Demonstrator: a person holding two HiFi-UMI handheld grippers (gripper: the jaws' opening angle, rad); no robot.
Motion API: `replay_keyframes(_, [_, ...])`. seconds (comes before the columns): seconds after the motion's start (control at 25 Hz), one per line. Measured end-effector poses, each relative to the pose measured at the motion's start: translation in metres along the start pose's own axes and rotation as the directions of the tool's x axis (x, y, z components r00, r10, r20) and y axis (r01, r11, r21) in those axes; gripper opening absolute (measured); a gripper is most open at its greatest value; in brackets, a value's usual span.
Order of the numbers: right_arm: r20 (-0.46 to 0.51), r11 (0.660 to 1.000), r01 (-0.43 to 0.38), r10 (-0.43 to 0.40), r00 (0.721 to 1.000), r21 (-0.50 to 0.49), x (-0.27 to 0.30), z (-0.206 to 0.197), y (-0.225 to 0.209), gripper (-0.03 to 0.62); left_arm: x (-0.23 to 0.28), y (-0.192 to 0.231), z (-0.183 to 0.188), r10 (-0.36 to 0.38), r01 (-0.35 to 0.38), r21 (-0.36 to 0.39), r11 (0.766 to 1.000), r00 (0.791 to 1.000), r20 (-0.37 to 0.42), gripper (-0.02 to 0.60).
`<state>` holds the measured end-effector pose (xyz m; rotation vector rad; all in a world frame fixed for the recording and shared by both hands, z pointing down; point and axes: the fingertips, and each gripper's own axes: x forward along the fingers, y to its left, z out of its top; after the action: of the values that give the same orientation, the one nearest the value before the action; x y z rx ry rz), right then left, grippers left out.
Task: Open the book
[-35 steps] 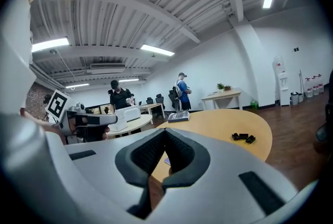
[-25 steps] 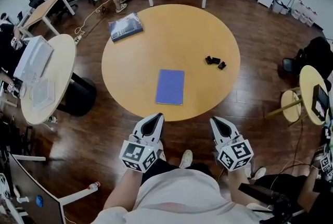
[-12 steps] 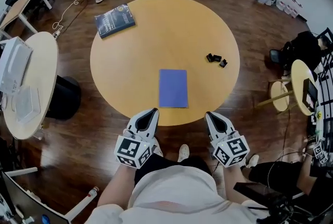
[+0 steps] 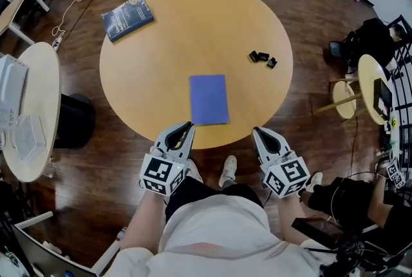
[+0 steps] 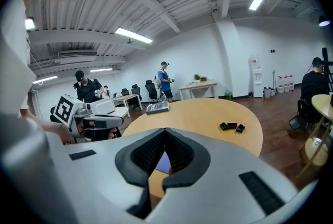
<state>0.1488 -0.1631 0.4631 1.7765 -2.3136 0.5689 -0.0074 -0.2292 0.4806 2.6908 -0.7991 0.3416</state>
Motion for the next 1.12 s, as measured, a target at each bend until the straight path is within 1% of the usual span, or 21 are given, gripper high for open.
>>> replay_keyframes(0.12, [-0.009,1.000,0.007,-0.006,1.000,0.022,-0.007,-0.011,-0.013,-0.005,0.027,-0.010,-0.018,-0.041,0.045,0.043,0.998,0.995,-0.090,0.034])
replay_keyframes(0.2, [-0.018,0.999,0.013,-0.013,1.000,0.043,-0.013,-0.021,-0.022,-0.005,0.049,-0.021,-0.035,-0.064,0.079,0.089,0.993,0.986,-0.157,0.054])
replay_keyframes(0.32, [-0.042,0.997,0.023,-0.020,0.999,0.073,-0.024,-0.039,-0.037,-0.005,0.083,-0.037,-0.070,-0.097,0.137,0.134,0.981,0.958,-0.270,0.114])
replay_keyframes(0.4, [-0.057,0.996,0.028,-0.023,0.998,0.086,-0.028,-0.047,-0.045,-0.005,0.104,-0.043,-0.092,-0.101,0.162,0.159,0.974,0.936,-0.336,0.136])
replay_keyframes(0.52, [-0.086,0.995,0.028,-0.020,0.996,0.098,-0.028,-0.060,-0.056,-0.005,0.130,-0.047,-0.121,-0.075,0.179,0.218,0.959,0.908,-0.413,0.160])
replay_keyframes(0.6, [-0.107,0.994,0.026,-0.015,0.994,0.106,-0.028,-0.070,-0.062,-0.005,0.144,-0.050,-0.136,-0.044,0.181,0.270,0.946,0.894,-0.447,0.161])
replay_keyframes(0.68, [-0.124,0.993,0.023,-0.009,0.992,0.113,-0.028,-0.079,-0.066,-0.005,0.157,-0.052,-0.148,-0.006,0.186,0.332,0.925,0.879,-0.477,0.161])
replay_keyframes(0.8, [-0.145,0.992,0.021,-0.003,0.989,0.124,-0.027,-0.090,-0.074,-0.005,0.173,-0.055,-0.167,0.040,0.208,0.412,0.887,0.854,-0.518,0.161])
replay_keyframes(0.88, [-0.160,0.991,0.019,0.002,0.987,0.131,-0.025,-0.097,-0.077,-0.005,0.182,-0.054,-0.179,0.067,0.217,0.448,0.867,0.840,-0.538,0.161])
replay_keyframes(0.96, [-0.172,0.990,0.017,0.007,0.985,0.138,-0.023,-0.104,-0.079,-0.005,0.189,-0.051,-0.189,0.092,0.221,0.472,0.854,0.828,-0.553,0.161])
replay_keyframes(1.12, [-0.185,0.988,0.019,0.009,0.983,0.151,-0.021,-0.112,-0.084,-0.005,0.198,-0.048,-0.197,0.134,0.221,0.514,0.829,0.813,-0.566,0.160])
